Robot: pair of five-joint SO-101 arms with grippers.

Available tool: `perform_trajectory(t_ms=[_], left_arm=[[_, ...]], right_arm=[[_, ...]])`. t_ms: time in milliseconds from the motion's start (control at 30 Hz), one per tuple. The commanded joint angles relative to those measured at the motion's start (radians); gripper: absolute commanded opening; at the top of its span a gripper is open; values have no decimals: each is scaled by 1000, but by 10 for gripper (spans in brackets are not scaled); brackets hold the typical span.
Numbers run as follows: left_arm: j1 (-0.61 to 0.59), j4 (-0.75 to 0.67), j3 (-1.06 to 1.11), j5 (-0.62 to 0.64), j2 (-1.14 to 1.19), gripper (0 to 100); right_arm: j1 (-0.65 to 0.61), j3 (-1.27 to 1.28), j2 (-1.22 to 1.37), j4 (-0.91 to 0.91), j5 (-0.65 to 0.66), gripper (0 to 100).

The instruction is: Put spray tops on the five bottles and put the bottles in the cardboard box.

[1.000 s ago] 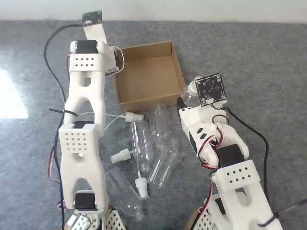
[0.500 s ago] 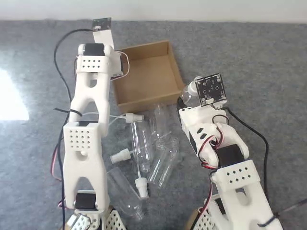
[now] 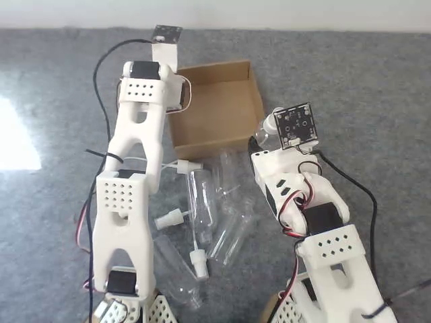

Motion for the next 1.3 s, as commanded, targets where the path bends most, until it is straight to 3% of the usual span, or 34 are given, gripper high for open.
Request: perform_trajectory(t_ms=[0, 367, 600, 867, 1267], left_arm=[[20, -8, -15, -71, -25, 12], [17, 37, -64, -164, -46, 27], [18, 161, -211, -57, -63, 164], [2, 250, -321, -52, -72, 166], [-61, 252, -360, -52, -75, 93]], right_arm=[[8, -14, -13, -2, -5, 114], [13, -17, -33, 2, 14, 114], [7, 25, -140, 16, 29, 114], [7, 31, -160, 16, 29, 114], [5, 11, -159, 16, 31, 114]])
